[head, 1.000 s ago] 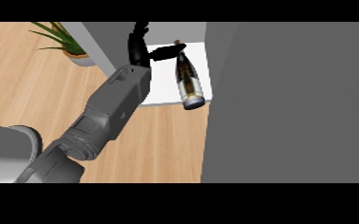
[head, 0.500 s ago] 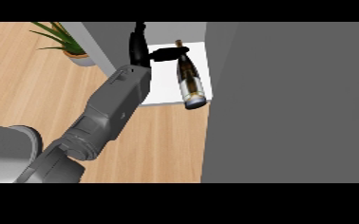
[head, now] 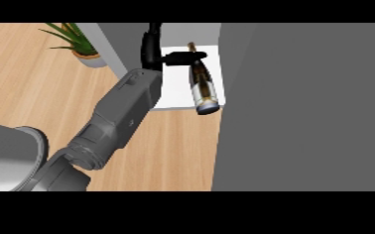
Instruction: Pick up the wine, place it into the cabinet and close the cabinet
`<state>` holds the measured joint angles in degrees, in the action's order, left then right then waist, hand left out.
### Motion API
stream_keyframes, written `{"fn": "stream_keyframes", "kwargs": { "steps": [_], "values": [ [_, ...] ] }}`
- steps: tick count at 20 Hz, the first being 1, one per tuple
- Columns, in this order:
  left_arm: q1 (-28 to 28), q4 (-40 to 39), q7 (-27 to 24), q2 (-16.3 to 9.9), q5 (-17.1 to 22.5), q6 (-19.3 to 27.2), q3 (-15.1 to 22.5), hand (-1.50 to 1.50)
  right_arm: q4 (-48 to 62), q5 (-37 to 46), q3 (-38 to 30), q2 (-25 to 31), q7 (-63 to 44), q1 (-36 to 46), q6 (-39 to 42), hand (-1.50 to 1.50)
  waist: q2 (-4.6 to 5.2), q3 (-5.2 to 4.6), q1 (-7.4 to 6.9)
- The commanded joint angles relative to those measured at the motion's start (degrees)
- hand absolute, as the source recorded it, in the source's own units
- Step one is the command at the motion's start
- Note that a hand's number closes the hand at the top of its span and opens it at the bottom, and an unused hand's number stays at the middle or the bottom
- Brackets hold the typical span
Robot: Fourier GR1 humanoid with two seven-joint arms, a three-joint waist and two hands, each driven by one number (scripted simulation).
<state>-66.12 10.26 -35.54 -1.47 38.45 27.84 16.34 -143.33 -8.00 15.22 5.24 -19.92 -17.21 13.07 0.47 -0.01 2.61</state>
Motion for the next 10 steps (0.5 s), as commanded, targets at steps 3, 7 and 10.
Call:
{"fn": "stream_keyframes", "kwargs": {
  "steps": [3, 7, 10],
  "values": [
    [1.2, 5.3, -2.5, 0.1, -0.4, -2.1, -0.9, -1.5, -9.7, -6.1, -4.2, 1.4, -4.5, -0.2, -1.1, -1.5, -0.62, 0.01, -1.98],
    [4.9, 8.6, -2.7, -0.2, -0.3, -4.8, -1.3, -1.5, -12.0, -5.0, -1.4, 0.5, -6.7, -1.0, -2.5, -1.5, -0.76, -0.02, -2.23],
    [8.0, 14.5, -0.7, 1.4, -0.6, -3.9, 0.1, -1.5, -12.1, -0.9, 1.8, -0.1, -7.5, -1.6, -3.8, -1.5, -1.32, -0.03, -3.17]
  ]
}}
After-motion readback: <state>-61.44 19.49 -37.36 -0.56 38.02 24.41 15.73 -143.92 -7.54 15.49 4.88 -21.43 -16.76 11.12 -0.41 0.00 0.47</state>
